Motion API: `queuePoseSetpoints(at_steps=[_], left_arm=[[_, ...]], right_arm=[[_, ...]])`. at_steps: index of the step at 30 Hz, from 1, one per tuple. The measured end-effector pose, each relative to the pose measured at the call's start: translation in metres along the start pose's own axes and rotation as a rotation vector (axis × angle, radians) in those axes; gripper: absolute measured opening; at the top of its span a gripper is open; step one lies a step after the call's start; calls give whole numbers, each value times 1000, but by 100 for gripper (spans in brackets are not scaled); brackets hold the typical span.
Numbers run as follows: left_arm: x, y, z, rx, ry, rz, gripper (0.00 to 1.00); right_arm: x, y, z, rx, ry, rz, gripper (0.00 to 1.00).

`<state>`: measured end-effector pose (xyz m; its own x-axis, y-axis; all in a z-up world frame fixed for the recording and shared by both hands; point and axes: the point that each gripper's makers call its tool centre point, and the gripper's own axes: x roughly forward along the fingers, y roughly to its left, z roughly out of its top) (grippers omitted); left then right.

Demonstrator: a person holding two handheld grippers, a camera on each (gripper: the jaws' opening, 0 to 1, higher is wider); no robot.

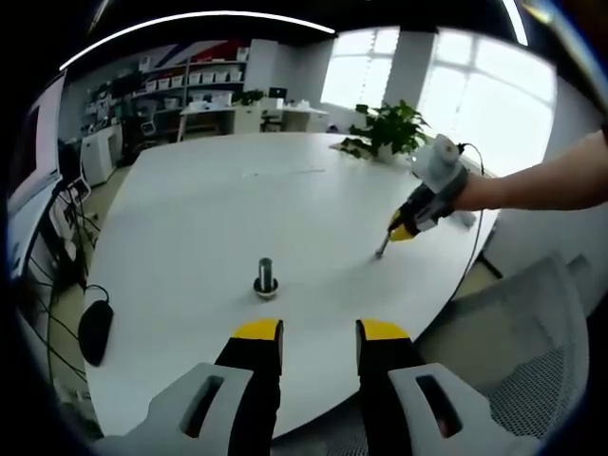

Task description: Place the washer onto the threaded stud by aligning its center hole with the stud, sliding it down to the base, and recovering from edge contact or off-axis alignment until the washer reaches the visible bottom stop.

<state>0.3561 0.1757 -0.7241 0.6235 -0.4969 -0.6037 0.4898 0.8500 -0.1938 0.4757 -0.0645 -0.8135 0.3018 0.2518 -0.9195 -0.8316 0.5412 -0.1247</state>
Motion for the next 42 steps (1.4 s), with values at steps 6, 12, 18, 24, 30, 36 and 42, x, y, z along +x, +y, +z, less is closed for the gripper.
queuePoseSetpoints(at_steps=[6,12,18,24,30,36,42], left_arm=[[0,1,-1,-3,2,3,29],[0,1,0,-5,0,4,29],[-1,1,0,-7,-1,3,29],[0,1,-1,-11,2,1,29],[-1,1,-1,-12,2,1,29],[1,0,-1,-14,4,-3,29],[1,0,-2,-14,8,-2,29]], right_arm=[[4,5,0,-25,48,41,15],[6,5,-4,-41,97,53,15],[11,5,-3,-66,152,68,15],[11,6,-1,-84,173,74,15],[5,4,1,-45,109,84,18],[4,0,-6,-34,96,78,19],[6,5,-8,-24,89,80,19]])
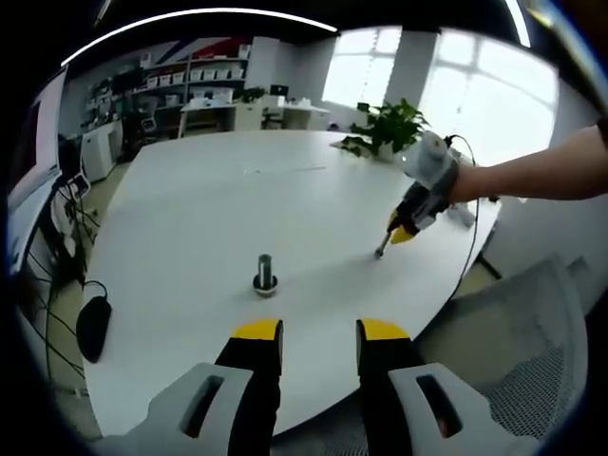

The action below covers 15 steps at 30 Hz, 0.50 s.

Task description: Place the washer onto the threaded stud by aligning its center hole with the stud, sliding it down to the base, and recovering from edge contact or off-axis alignment until the washer reaches the visible bottom stop.

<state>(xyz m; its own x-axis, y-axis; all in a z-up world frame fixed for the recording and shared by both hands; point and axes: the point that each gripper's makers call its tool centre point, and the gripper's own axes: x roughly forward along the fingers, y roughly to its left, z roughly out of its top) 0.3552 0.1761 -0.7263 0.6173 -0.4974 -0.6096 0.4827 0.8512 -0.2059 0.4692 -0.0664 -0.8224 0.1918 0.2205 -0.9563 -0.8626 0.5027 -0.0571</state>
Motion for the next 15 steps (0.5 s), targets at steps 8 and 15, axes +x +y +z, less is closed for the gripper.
queuePoseSetpoints(at_steps=[8,15], left_arm=[[0,-1,0,5,2,1,29],[0,-2,0,13,1,-4,29]], right_arm=[[-1,2,2,14,-46,-22,20],[-11,6,2,39,-101,-50,20]])
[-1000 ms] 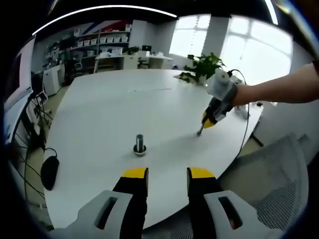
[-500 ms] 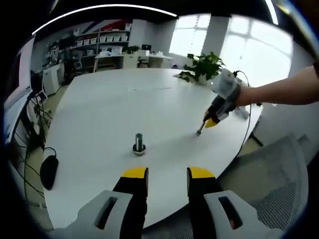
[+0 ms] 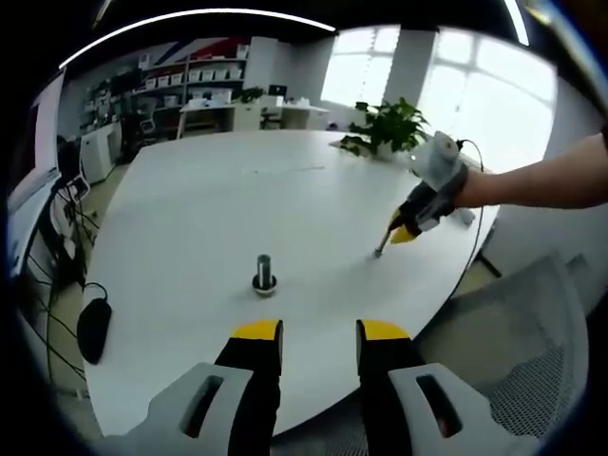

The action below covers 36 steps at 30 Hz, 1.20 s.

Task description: Place the washer onto the threaded stud by aligning its center hole with the stud, sliding it down to the base, and recovering from edge contact or off-axis alignment until the washer reaches the visible bottom stop.

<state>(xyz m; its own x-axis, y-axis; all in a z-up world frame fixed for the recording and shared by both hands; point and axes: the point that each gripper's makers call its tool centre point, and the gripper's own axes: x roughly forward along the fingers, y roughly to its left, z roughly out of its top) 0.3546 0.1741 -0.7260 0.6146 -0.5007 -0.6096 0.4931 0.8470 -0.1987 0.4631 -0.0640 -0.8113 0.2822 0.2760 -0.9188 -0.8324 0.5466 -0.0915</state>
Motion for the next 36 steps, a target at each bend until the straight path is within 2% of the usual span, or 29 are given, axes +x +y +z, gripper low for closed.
queuePoseSetpoints(at_steps=[3,7,11,16,20,22,27,36], left_arm=[[0,-1,1,6,-1,-3,29],[0,-2,0,15,2,-4,29],[0,-4,0,21,0,-9,30],[1,-8,0,32,3,-25,30],[1,-11,1,47,1,-33,31],[1,-13,2,55,-2,-38,31],[1,-16,5,72,-14,-44,31],[-3,-23,17,80,-74,-72,32]], right_arm=[[-7,2,0,39,-44,-9,20],[-16,3,-6,37,-68,-33,20],[-27,5,-10,79,-113,-45,21],[-45,9,-6,199,-233,-52,23],[-57,13,-9,196,-260,-76,24],[-69,15,-2,215,-335,-96,25],[-91,20,5,257,-436,-105,27],[-123,34,9,292,-542,-129,29]])
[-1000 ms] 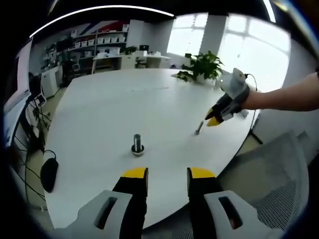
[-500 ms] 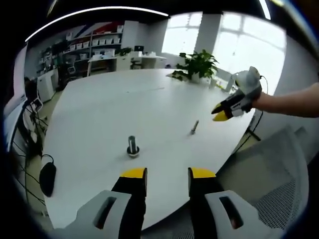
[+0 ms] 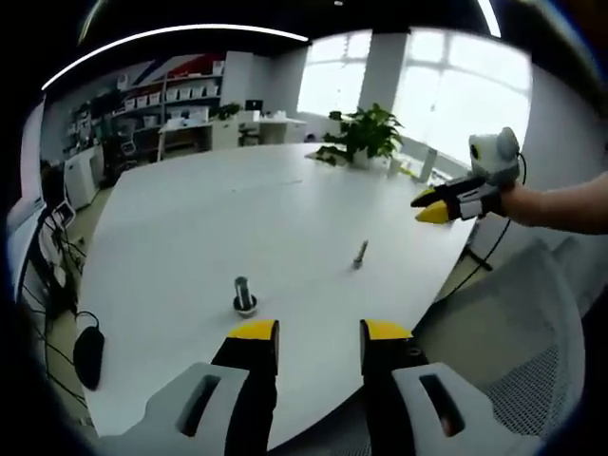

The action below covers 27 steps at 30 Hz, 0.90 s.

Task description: Place the washer onto the threaded stud by aligning its center hole with the stud, sliding it down to the base, and recovering from edge contact or off-axis alignment until the washer reaches the visible bottom stop.

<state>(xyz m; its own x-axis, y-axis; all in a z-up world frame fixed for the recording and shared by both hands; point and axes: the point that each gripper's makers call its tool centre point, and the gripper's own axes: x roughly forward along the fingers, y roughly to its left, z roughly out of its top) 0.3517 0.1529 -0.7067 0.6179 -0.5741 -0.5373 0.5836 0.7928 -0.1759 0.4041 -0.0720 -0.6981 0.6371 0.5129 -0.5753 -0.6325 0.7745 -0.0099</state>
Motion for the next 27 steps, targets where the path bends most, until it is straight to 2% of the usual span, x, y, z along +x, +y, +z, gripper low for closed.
queuePoseSetpoints(at_steps=[2,4,6,8,10,14,19,21,24,25,27], left_arm=[[-2,0,4,-2,-24,0,33],[-2,0,5,-7,-30,2,34],[-2,0,6,-4,-31,4,34],[-2,0,9,-5,-44,0,34],[-3,-2,13,4,-62,-3,34],[-7,-5,24,18,-110,-10,34],[-11,-7,32,32,-152,-5,35],[-10,-7,33,37,-155,-2,35],[-11,-9,41,44,-187,-4,37],[-13,-11,48,47,-219,-3,38],[-14,-13,48,38,-230,-8,39]], right_arm=[[-5,6,2,15,-19,1,31],[-10,17,12,35,-82,32,31],[-18,21,16,12,-107,15,32],[-22,23,18,30,-133,8,32],[-23,23,15,57,-133,4,33],[-29,24,11,57,-144,-22,33],[-34,21,12,89,-193,-49,34],[-34,15,13,61,-197,-81,34],[-37,12,19,81,-247,-81,35],[-38,11,17,84,-244,-84,36],[-39,8,10,96,-223,-100,37]])
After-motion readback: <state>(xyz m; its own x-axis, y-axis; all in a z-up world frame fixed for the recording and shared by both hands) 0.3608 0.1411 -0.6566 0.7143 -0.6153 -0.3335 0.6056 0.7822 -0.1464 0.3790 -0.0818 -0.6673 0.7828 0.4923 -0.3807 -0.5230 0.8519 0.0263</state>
